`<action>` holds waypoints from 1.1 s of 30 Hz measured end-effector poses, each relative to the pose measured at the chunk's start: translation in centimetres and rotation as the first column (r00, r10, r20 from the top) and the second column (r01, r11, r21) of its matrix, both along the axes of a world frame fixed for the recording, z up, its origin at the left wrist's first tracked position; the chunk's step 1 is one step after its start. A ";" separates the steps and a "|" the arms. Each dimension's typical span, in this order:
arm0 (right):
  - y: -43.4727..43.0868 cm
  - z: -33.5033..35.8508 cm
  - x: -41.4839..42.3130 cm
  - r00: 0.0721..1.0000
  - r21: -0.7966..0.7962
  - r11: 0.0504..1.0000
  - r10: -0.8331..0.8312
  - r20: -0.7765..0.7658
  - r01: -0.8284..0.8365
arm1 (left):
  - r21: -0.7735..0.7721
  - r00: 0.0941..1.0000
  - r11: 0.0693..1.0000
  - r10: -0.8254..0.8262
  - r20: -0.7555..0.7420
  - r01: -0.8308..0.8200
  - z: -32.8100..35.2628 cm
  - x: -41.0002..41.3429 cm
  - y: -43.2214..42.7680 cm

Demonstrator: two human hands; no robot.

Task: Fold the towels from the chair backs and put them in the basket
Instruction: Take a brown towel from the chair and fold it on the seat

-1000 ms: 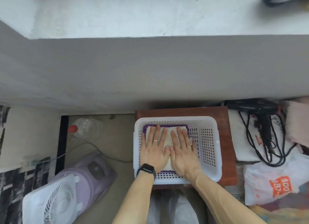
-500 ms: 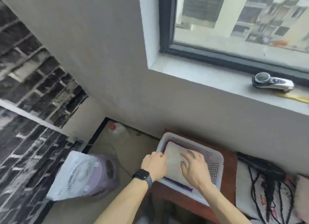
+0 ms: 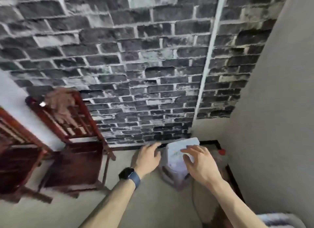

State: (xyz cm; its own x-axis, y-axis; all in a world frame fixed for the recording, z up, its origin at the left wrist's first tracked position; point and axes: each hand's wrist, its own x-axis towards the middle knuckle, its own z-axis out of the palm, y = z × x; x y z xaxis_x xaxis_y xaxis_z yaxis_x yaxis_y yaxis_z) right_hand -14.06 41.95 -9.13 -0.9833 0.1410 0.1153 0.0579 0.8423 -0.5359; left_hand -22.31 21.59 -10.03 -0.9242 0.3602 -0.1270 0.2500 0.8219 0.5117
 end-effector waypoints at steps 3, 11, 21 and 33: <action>-8.9 1.1 -4.5 0.970 0.015 0.970 0.243 0.005 -0.243 | -0.019 0.977 0.978 0.207 -0.056 -0.209 1.8 -0.5 -11.2; -31.4 3.6 -12.0 0.875 0.036 0.877 0.481 -0.050 -0.480 | -0.043 0.852 0.860 0.496 -0.169 -0.509 4.5 -1.2 -36.2; -44.9 6.8 -22.0 0.844 -0.007 0.851 0.519 -0.135 -0.524 | 0.047 0.782 0.825 0.550 -0.292 -0.563 6.9 -9.0 -50.3; -51.0 2.8 -46.2 0.871 0.077 0.868 0.490 0.021 -0.490 | -0.008 0.836 0.870 0.471 -0.283 -0.493 6.7 -33.8 -55.5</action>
State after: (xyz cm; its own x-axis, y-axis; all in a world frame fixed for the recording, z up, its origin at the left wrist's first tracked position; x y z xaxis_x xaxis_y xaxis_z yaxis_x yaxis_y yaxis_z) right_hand -60.24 -9.04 -6.34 -0.9237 -0.3684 0.1048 -0.3727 0.8012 -0.4682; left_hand -56.09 -33.91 -3.35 -0.9807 -0.1401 0.1365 -0.0720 0.9074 0.4140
